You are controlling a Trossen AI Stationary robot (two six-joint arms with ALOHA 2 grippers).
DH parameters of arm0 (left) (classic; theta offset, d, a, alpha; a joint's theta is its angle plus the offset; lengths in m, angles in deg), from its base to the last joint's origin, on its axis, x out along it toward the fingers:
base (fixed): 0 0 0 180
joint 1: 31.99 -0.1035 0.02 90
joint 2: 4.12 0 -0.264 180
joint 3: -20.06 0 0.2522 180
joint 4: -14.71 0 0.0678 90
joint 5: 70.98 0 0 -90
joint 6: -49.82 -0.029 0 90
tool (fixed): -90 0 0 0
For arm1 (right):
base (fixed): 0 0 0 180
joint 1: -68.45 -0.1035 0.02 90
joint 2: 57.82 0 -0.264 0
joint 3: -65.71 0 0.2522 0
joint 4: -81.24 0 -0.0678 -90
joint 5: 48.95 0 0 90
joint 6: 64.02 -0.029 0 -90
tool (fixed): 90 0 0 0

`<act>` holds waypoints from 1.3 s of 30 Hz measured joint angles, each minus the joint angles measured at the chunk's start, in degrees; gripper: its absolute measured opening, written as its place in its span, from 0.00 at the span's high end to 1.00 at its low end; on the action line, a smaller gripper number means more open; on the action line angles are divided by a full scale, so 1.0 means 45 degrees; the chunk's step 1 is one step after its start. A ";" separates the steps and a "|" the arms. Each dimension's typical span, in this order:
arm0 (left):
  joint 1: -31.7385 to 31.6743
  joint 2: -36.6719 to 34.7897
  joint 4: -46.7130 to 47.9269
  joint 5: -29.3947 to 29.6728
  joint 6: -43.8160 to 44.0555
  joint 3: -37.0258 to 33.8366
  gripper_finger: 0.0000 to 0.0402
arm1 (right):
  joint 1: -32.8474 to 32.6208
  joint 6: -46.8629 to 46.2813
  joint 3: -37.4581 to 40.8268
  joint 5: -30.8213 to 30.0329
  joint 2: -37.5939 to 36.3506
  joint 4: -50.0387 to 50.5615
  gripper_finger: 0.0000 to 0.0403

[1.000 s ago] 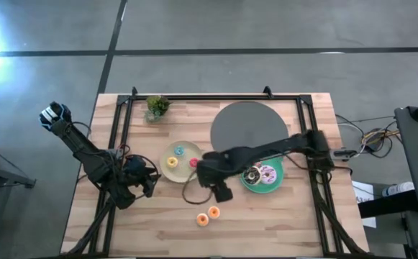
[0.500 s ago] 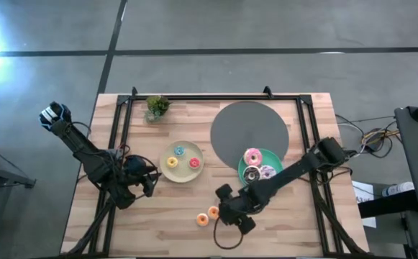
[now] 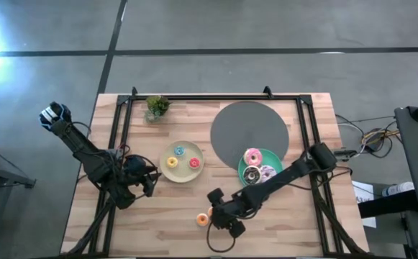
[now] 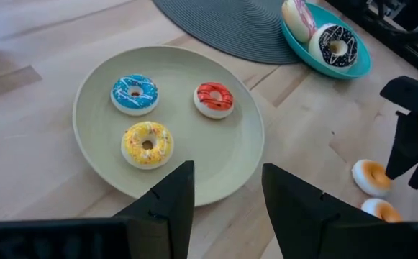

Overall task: Pick & Place donuts
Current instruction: Put the small white donut on the light brown plate

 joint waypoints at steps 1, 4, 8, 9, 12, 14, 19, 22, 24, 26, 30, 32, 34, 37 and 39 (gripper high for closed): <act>0.0000 0.0000 0.0000 -0.0009 0.0005 0.0000 0.66 | 0.0000 -0.0012 0.0000 0.0005 0.0046 -0.0035 0.52; 0.0000 0.0005 0.0000 -0.0009 0.0030 0.0000 0.66 | 0.0000 -0.0049 0.0008 -0.0036 0.0237 -0.0092 0.52; 0.0000 0.0005 0.0000 -0.0014 0.0071 0.0000 0.66 | 0.0000 -0.0490 0.0015 -0.0102 0.0413 -0.0132 0.55; 0.0000 0.0002 -0.0005 -0.0011 0.0131 0.0000 0.66 | 0.0000 -0.0584 0.0015 -0.0109 0.0465 -0.0125 0.56; 0.0000 0.0000 -0.0003 -0.0014 0.0236 0.0000 0.66 | 0.0005 -0.1013 0.0010 -0.0166 0.0608 -0.0112 0.61; 0.0000 0.0004 0.0004 -0.0018 0.0243 0.0000 0.66 | 0.0005 -0.1359 0.0010 -0.0191 0.0608 -0.0027 0.65; -0.0008 0.0000 0.0000 -0.0014 0.0265 0.0000 0.66 | 0.0053 -0.2405 -0.0051 -0.1091 0.0527 0.0428 0.77; -0.0024 0.0000 0.0006 -0.0014 0.0268 0.0000 0.66 | 0.0189 -0.2927 -0.0075 -0.1087 0.0193 0.1001 0.86; -0.0029 0.0000 0.0009 -0.0014 0.0272 0.0000 0.66 | 0.0348 -0.3056 -0.0036 -0.1100 -0.0313 0.1466 0.91; -0.0032 0.0000 0.0003 -0.0014 0.0277 -0.0010 0.66 | 0.0634 -0.3732 0.0056 -0.1063 -0.0971 0.1468 0.95; -0.0050 0.0005 -0.0079 -0.0014 0.0734 -0.0195 0.66 | 0.1826 -0.5184 0.0688 0.0316 -0.2248 0.0404 0.97; -0.0053 0.0000 -0.0318 -0.0003 0.1082 -0.0359 0.66 | 0.2681 -0.6609 0.1223 0.1413 -0.2650 -0.0584 0.97; -0.0079 0.0000 -0.0803 0.0063 0.1428 -0.0629 0.66 | 0.3539 -0.8432 0.1937 0.2760 -0.2929 -0.2453 0.96; -0.0181 0.0010 -0.2241 0.0591 0.1617 -0.1156 0.66 | 0.4533 -1.1663 0.3190 0.3882 -0.3154 -0.6692 0.94; -0.0204 0.0010 -0.3717 0.1121 0.0784 -0.1437 0.66 | 0.4921 -1.3915 0.4048 0.3670 -0.3185 -0.9705 0.92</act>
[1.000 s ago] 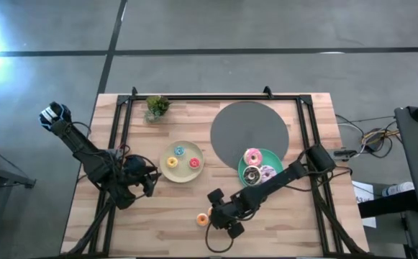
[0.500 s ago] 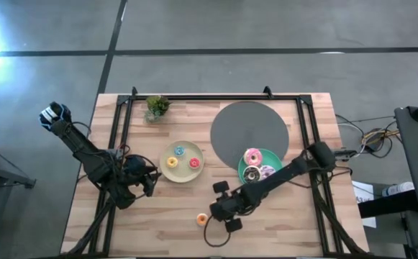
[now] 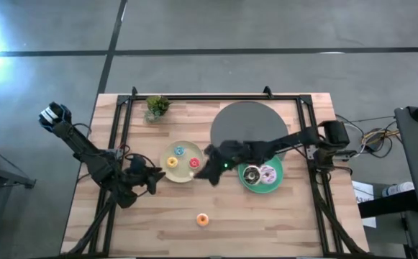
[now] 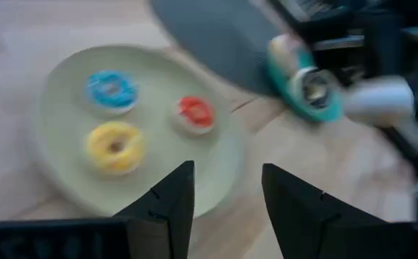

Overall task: Pick & Place donuts
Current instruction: Put the small white donut on the light brown plate

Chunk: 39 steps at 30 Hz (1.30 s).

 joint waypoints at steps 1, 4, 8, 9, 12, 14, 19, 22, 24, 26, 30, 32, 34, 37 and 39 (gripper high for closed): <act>0.0000 0.0000 -0.0825 0.0171 -0.0868 -0.0087 0.66 | 0.0126 -0.1078 0.0396 -0.0468 0.0000 -0.1317 0.91; -0.0016 0.0080 -0.3364 0.0586 -0.4323 -0.0170 0.66 | 0.0298 -0.3834 0.1449 -0.2939 0.0008 -0.4093 0.90; -0.0207 0.0345 -0.5011 0.2008 -0.8191 0.0040 0.66 | 0.0194 -0.6050 0.1968 -0.5408 0.0281 -0.5894 0.90; -0.0339 0.0393 -0.5107 0.2300 -0.8819 0.0112 0.66 | 0.0129 -0.6369 0.1958 -0.5632 0.0357 -0.6124 0.90; -0.1003 0.0599 -0.5359 0.2448 -0.9730 0.0289 0.66 | -0.0089 -0.7049 0.1570 -0.6048 0.0525 -0.6291 0.90; -0.1578 0.0744 -0.5371 0.2310 -0.9782 0.0333 0.66 | -0.0140 -0.7019 0.1119 -0.6205 0.0525 -0.6223 0.90; -0.2712 0.0975 -0.5379 0.1937 -0.9810 0.0645 0.66 | -0.0122 -0.6097 -0.0021 -0.6575 0.0510 -0.4963 0.90; -0.2812 0.1028 -0.5417 0.1935 -1.0603 0.1187 0.66 | -0.0151 -0.5853 -0.0544 -0.6627 0.0510 -0.4049 0.90; -0.2823 0.1165 -0.5410 0.2046 -1.1697 0.1572 0.66 | -0.0145 -0.5861 -0.0719 -0.6667 0.0510 -0.3678 0.90; -0.2855 0.1394 -0.5406 0.2120 -1.2939 0.1979 0.66 | -0.0131 -0.5853 -0.0793 -0.6800 0.0510 -0.3605 0.90; -0.2974 0.2171 -0.5383 0.2497 -1.4316 0.2571 0.65 | -0.0032 -0.5890 -0.0813 -0.6838 0.0510 -0.3597 0.90; -0.2977 0.2573 -0.5367 0.3045 -1.4270 0.2774 0.63 | -0.0004 -0.5966 -0.0769 -0.6966 0.0510 -0.3608 0.90; -0.2977 0.2888 -0.5372 0.3713 -1.4256 0.2976 0.60 | 0.0029 -0.6126 -0.0717 -0.7128 0.0510 -0.3610 0.90; -0.3000 0.3246 -0.5322 0.4543 -1.4316 0.3341 0.54 | 0.0048 -0.6223 -0.0678 -0.7150 0.0510 -0.3609 0.90; -0.3077 0.3373 -0.5310 0.4757 -1.4642 0.3554 0.50 | 0.0058 -0.6226 -0.0677 -0.7148 0.0510 -0.3624 0.90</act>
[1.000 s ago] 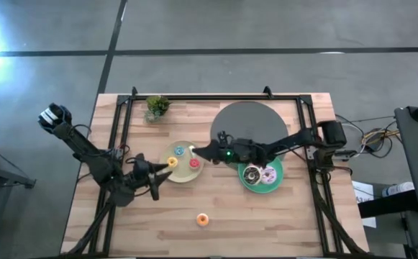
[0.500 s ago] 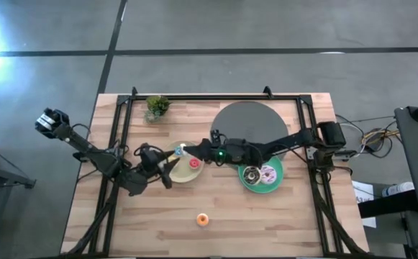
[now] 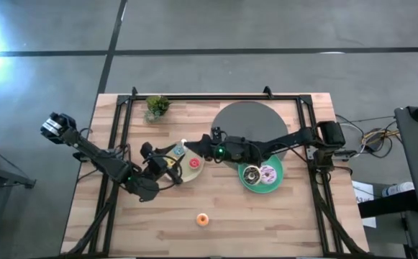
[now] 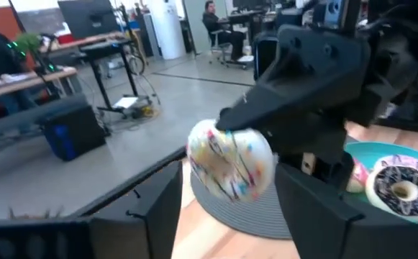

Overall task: Pick & Place donuts
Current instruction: Put the small white donut on the light brown plate

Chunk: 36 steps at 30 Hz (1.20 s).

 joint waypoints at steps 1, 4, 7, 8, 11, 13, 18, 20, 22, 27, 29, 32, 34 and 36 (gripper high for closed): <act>-0.0041 0.0074 -0.0037 0.0001 -0.0171 0.0070 0.49 | 0.0019 0.0000 -0.0007 0.0003 0.0000 0.0003 0.90; -0.0091 0.0223 0.0017 -0.0103 -0.0228 0.0048 0.47 | 0.0150 0.0054 -0.0058 0.0005 0.0000 -0.0001 0.90; -0.0166 0.0346 0.0007 -0.0240 0.0206 0.0006 0.46 | 0.0330 0.0088 -0.0056 0.0056 0.0000 0.0002 0.90; -0.0214 0.0409 0.0000 -0.0272 0.0308 0.0006 0.46 | 0.0359 0.0070 -0.0051 0.0071 0.0000 0.0009 0.90; -0.0553 0.0592 0.0010 -0.0558 0.0374 -0.0009 0.46 | 0.0350 0.0056 -0.0049 0.0151 0.0000 -0.0005 0.90; -0.0910 0.0706 0.0002 -0.1078 0.0534 -0.0009 0.46 | 0.0334 0.0021 -0.0049 0.0397 0.0000 0.0001 0.90; -0.1652 0.0908 0.0022 -0.1324 0.0788 -0.0009 0.46 | 0.0351 -0.0234 -0.0049 0.0486 0.0000 -0.0015 0.90; -0.1734 0.0853 0.0022 -0.1182 0.0973 -0.0009 0.46 | 0.0369 -0.0238 -0.0048 0.0488 0.0000 0.0000 0.90; -0.1716 0.0814 0.0022 -0.0929 0.1071 0.0036 0.47 | 0.0389 -0.0243 -0.0044 0.0508 0.0000 -0.0017 0.90; -0.1722 0.0707 0.0031 -0.0903 0.0921 0.0049 0.55 | 0.0430 -0.0335 0.0014 0.0527 0.0000 -0.0039 0.90; -0.1722 0.0701 0.0034 -0.1059 0.0919 0.0049 0.60 | 0.0449 -0.0335 0.0029 0.0508 0.0000 -0.0032 0.90; -0.1717 0.0659 0.0031 -0.1406 0.0777 0.0054 0.69 | 0.0476 -0.0336 0.0029 0.0520 0.0000 0.0067 0.90; -0.1722 0.0649 0.0046 -0.1619 0.0627 0.0054 0.76 | 0.0476 -0.0427 0.0029 0.0520 0.0000 0.0323 0.90; -0.1722 0.0653 0.0074 -0.1760 0.0505 0.0054 0.83 | 0.0476 -0.0682 0.0029 0.0518 0.0000 0.0537 0.90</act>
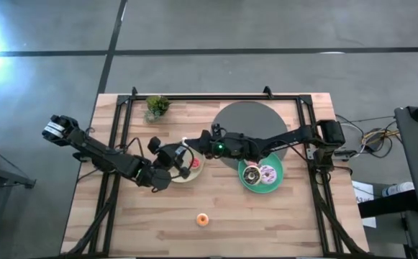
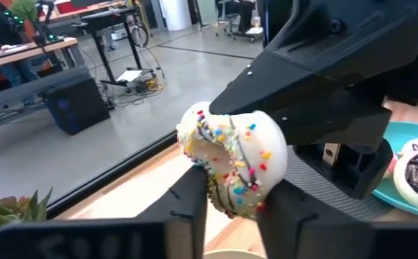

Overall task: Pick & Place donuts
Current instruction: Put the small white donut on the light brown plate

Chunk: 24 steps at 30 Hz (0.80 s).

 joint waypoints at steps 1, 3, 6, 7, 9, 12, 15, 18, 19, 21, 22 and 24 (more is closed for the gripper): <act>0.0000 -0.0004 0.0001 -0.0045 -0.0012 0.0000 0.86 | 0.0000 -0.0023 0.0000 -0.0003 0.0000 0.0049 0.89; 0.0000 -0.0004 0.0003 -0.0082 -0.0027 0.0000 0.91 | -0.0004 0.0230 0.0000 -0.0035 0.0000 0.0086 0.86; 0.0000 -0.0031 0.0064 -0.0206 -0.0071 0.0000 0.97 | 0.0104 0.0811 0.0000 0.0099 -0.0008 0.0099 0.78; 0.0000 -0.0054 0.0127 -0.0293 -0.0072 0.0000 0.98 | 0.0166 0.1009 0.0002 0.0270 -0.0048 0.0147 0.75; 0.0000 -0.0077 0.0250 -0.0416 -0.0071 0.0000 0.98 | 0.0291 0.1523 0.0005 0.0819 -0.0108 0.0370 0.68; 0.0000 -0.0077 0.0847 -0.0803 -0.0082 0.0000 0.97 | 0.0590 0.2367 0.0000 0.2351 -0.0321 0.1546 0.58; 0.0012 -0.0091 0.1910 -0.1507 0.0223 0.0015 0.96 | 0.0824 0.3669 0.0029 0.3370 -0.0677 0.3499 0.51; 0.0058 -0.0101 0.3498 -0.2533 0.1395 0.0019 0.96 | 0.0852 0.4658 0.0022 0.2770 -0.1483 0.6003 0.47; 0.0096 -0.0111 0.4128 -0.2761 0.1870 0.0024 0.96 | 0.0857 0.4994 -0.0033 0.2428 -0.1797 0.6622 0.47; 0.0178 -0.0111 0.5300 -0.3100 0.2846 -0.0020 0.96 | 0.0908 0.5726 -0.0083 0.1711 -0.2584 0.7879 0.47; 0.0177 -0.0108 0.5825 -0.3342 0.3198 -0.0093 0.96 | 0.0908 0.6023 -0.0083 0.1316 -0.2950 0.8434 0.47; 0.0110 -0.0032 0.6077 -0.4213 0.3355 -0.0369 0.96 | 0.0913 0.6455 -0.0089 0.0618 -0.3648 0.9434 0.47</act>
